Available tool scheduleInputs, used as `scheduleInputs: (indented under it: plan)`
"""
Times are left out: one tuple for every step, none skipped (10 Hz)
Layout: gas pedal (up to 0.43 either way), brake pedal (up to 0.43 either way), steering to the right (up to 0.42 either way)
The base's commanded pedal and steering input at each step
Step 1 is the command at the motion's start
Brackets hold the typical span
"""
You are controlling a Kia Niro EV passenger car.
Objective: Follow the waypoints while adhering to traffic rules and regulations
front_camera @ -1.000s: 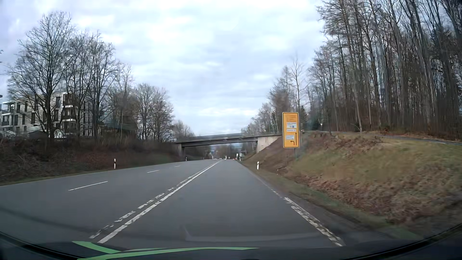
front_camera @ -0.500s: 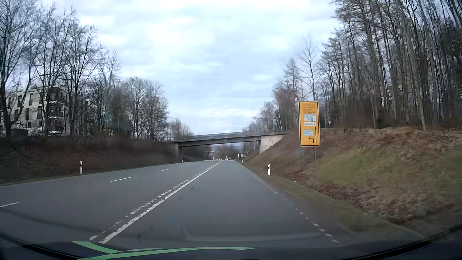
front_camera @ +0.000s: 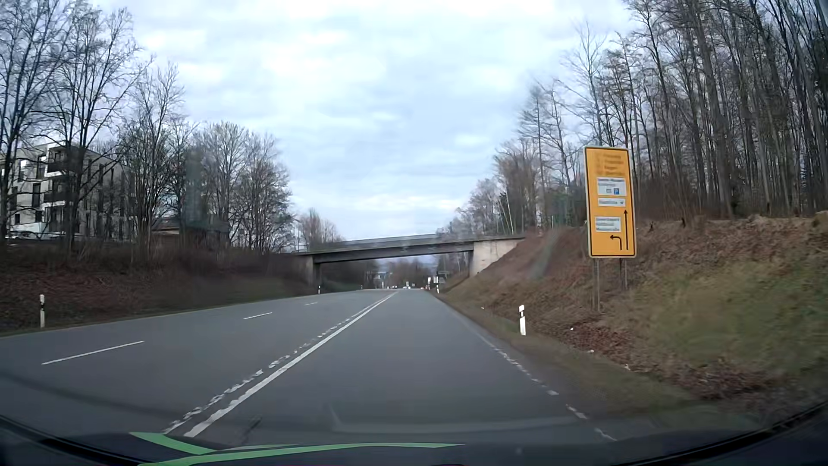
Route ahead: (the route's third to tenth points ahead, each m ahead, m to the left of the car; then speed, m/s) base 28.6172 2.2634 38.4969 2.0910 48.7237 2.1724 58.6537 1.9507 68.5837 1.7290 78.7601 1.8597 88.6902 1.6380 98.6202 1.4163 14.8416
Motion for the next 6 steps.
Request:
scheduleInputs:
  plan:
    - [0.118, 0.000, 0.000]
    - [0.118, 0.000, 0.000]
    - [0.118, 0.000, 0.001]
    - [0.118, 0.000, 0.000]
    - [0.110, 0.000, 0.000]
    - [0.110, 0.000, 0.001]
